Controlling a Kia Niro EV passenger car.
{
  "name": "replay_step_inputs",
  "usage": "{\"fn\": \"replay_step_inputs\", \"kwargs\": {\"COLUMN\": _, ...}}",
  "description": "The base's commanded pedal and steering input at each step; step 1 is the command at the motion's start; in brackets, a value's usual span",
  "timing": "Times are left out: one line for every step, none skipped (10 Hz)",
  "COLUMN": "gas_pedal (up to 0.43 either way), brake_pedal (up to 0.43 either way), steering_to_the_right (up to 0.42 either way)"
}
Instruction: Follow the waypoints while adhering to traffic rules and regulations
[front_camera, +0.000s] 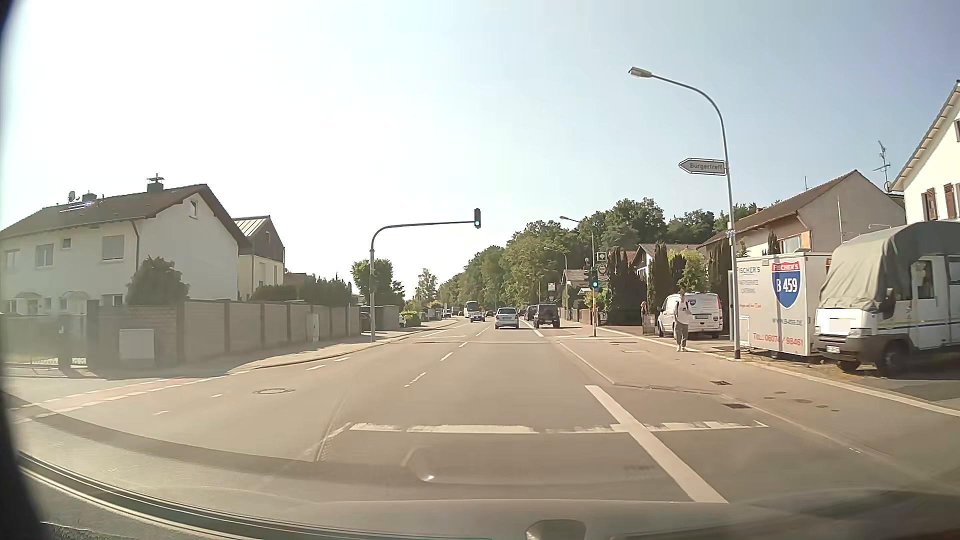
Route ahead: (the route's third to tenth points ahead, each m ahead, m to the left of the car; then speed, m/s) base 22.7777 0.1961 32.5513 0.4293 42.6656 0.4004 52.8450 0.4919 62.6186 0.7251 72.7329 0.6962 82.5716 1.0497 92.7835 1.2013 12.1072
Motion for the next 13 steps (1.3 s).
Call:
{"fn": "replay_step_inputs", "kwargs": {"gas_pedal": 0.067, "brake_pedal": 0.03, "steering_to_the_right": 0.0}}
{"fn": "replay_step_inputs", "kwargs": {"gas_pedal": 0.067, "brake_pedal": 0.03, "steering_to_the_right": 0.0}}
{"fn": "replay_step_inputs", "kwargs": {"gas_pedal": 0.067, "brake_pedal": 0.03, "steering_to_the_right": 0.0}}
{"fn": "replay_step_inputs", "kwargs": {"gas_pedal": 0.067, "brake_pedal": 0.03, "steering_to_the_right": 0.0}}
{"fn": "replay_step_inputs", "kwargs": {"gas_pedal": 0.067, "brake_pedal": 0.024, "steering_to_the_right": 0.0}}
{"fn": "replay_step_inputs", "kwargs": {"gas_pedal": 0.067, "brake_pedal": 0.03, "steering_to_the_right": 0.0}}
{"fn": "replay_step_inputs", "kwargs": {"gas_pedal": 0.067, "brake_pedal": 0.03, "steering_to_the_right": 0.0}}
{"fn": "replay_step_inputs", "kwargs": {"gas_pedal": 0.067, "brake_pedal": 0.03, "steering_to_the_right": 0.0}}
{"fn": "replay_step_inputs", "kwargs": {"gas_pedal": 0.067, "brake_pedal": 0.03, "steering_to_the_right": 0.0}}
{"fn": "replay_step_inputs", "kwargs": {"gas_pedal": 0.067, "brake_pedal": 0.03, "steering_to_the_right": 0.0}}
{"fn": "replay_step_inputs", "kwargs": {"gas_pedal": 0.067, "brake_pedal": 0.03, "steering_to_the_right": 0.0}}
{"fn": "replay_step_inputs", "kwargs": {"gas_pedal": 0.067, "brake_pedal": 0.03, "steering_to_the_right": 0.0}}
{"fn": "replay_step_inputs", "kwargs": {"gas_pedal": 0.067, "brake_pedal": 0.03, "steering_to_the_right": 0.0}}
